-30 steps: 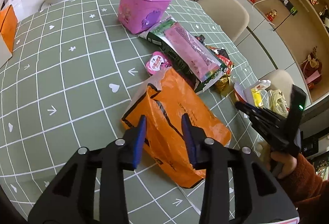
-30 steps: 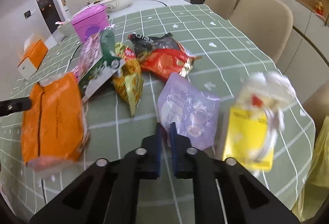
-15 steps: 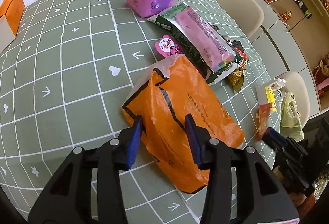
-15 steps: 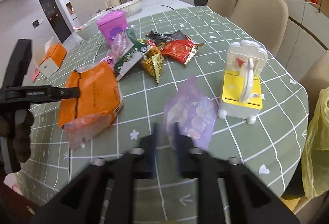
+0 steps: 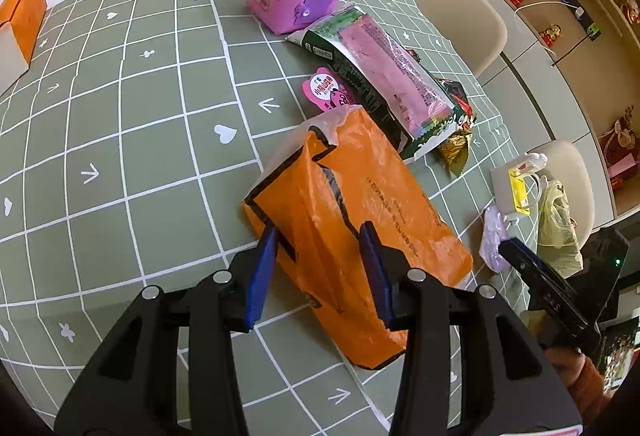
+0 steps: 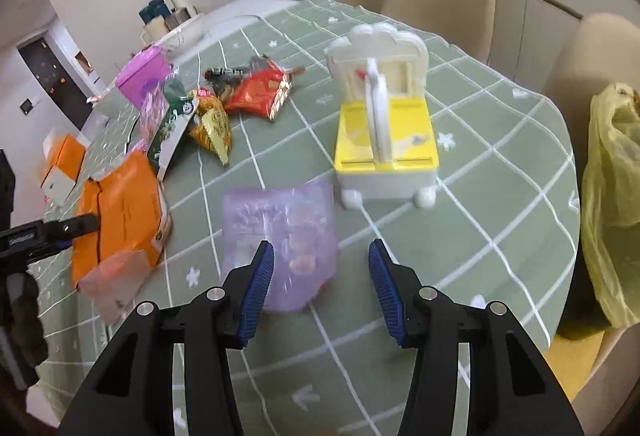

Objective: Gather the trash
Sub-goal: 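Grasp the orange bag with the left tool while the right tool grasps a pink wrapper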

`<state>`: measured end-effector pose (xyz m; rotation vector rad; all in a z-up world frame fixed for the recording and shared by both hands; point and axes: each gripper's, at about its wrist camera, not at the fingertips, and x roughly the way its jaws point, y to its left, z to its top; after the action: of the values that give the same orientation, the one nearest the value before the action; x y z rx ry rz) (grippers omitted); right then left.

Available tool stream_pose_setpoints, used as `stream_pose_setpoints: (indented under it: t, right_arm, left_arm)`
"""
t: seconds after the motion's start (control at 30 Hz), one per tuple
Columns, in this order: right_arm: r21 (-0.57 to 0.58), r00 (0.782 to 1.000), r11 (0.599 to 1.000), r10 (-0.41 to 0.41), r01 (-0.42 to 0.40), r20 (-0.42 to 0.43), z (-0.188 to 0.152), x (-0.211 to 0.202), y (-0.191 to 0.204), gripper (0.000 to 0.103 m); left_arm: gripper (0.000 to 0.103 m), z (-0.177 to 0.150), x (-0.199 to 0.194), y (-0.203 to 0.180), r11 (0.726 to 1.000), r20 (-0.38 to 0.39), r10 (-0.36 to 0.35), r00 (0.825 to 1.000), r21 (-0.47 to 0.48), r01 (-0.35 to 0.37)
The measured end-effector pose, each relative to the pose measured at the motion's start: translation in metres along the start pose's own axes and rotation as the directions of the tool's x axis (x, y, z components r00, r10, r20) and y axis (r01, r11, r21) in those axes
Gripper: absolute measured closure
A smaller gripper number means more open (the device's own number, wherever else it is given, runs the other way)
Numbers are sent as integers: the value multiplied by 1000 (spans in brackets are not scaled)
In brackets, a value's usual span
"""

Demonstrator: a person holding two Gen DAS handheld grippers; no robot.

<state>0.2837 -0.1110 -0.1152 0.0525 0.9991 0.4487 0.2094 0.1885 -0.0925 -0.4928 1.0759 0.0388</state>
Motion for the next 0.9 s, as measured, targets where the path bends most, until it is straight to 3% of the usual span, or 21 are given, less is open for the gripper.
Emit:
stream_pose_setpoints:
  t: [0.07,0.13,0.2,0.3,0.6,0.67,0.8,0.9]
  right_arm:
    - [-53,1000,999,10,-11,-12,1,7,12,57]
    - [-149,999,988,-47,48,5,-1,13,30,58]
    - [-230,997,970,-74,73,8,-3,15,43,79]
    - [-218,1000,976,-19,14,-20,-2,12,46,97]
    - [-142,995,990,9,5,98,-2,-59,33,99]
    - [-113,993,994,10,4,115,-6,-72,26,99]
    - [-77,987,997,9,3,161,-15,-101,13,99]
    - [-56,979,998,6,5,205,-20,-121,6,99]
  left_arm:
    - [63,-1,-2,2,1000,0,-10,1000,0,10]
    - [63,-3,-4,2,1000,2,-21,1000,-1,21]
    - [62,-5,-6,1,1000,2,-21,1000,0,21]
    - [62,-7,-9,0,1000,3,-17,1000,-9,17]
    - [62,-10,-3,-9,999,8,28,1000,-27,-28]
    - [88,-11,-1,-15,999,3,34,999,-11,-34]
    - [97,-13,-23,-38,997,69,31,997,70,-36]
    - [99,-12,-56,-71,983,177,23,984,174,-54]
